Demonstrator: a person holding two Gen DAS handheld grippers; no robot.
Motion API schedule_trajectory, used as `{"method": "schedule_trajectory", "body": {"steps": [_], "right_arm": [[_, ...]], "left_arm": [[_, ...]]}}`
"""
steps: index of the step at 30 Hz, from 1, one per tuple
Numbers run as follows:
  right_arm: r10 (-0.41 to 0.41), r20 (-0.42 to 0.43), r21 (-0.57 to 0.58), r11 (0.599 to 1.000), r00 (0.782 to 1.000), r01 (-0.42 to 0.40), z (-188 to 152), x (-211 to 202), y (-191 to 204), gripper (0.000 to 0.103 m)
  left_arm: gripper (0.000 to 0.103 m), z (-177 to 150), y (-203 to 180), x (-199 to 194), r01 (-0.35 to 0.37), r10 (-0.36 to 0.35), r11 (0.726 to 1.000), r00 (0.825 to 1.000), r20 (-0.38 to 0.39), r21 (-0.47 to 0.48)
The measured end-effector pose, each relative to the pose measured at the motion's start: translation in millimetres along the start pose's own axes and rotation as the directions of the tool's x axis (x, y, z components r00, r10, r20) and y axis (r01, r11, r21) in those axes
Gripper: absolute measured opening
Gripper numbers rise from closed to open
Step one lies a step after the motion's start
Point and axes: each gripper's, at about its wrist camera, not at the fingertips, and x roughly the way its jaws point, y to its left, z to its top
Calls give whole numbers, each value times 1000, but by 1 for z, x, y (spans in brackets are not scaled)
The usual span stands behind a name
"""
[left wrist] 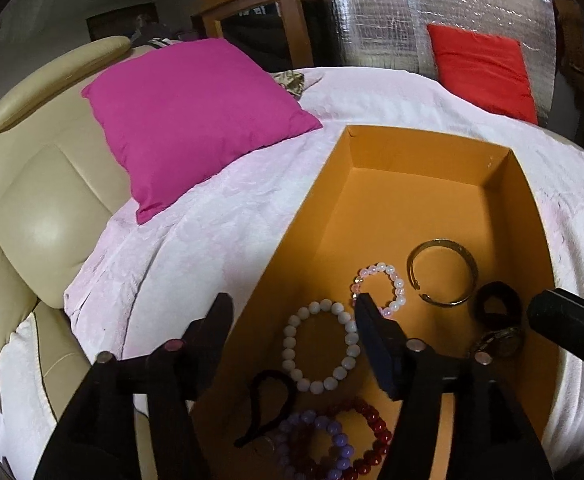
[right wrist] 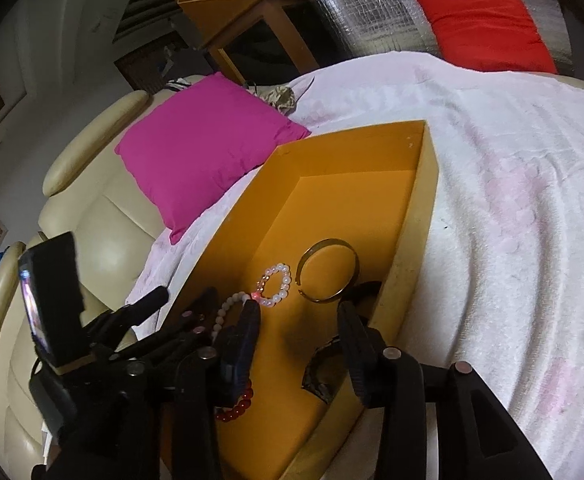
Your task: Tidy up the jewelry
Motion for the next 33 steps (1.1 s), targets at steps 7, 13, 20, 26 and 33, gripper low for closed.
{"method": "schedule_trajectory", "body": {"steps": [7, 13, 20, 26, 33], "right_arm": [[2, 46, 27, 1000, 999, -3, -5, -23, -1, 54], [-90, 26, -85, 992, 996, 92, -18, -54, 19, 56], [-120, 103, -189, 972, 987, 138, -19, -130, 42, 62], [-168, 172, -263, 942, 971, 210, -29, -210, 67, 66], [-201, 204, -231, 941, 958, 247, -36, -270, 73, 70]], "left_arm": [[70, -6, 12, -34, -6, 7, 1000, 1000, 23, -28], [79, -10, 19, -91, -120, 124, 992, 986, 109, -44], [79, -15, 19, -172, -153, 161, 986, 969, 186, -59], [79, -23, 8, -242, -169, 174, 985, 955, 240, -40], [84, -26, 7, -295, -136, 145, 989, 947, 287, -53]]}}
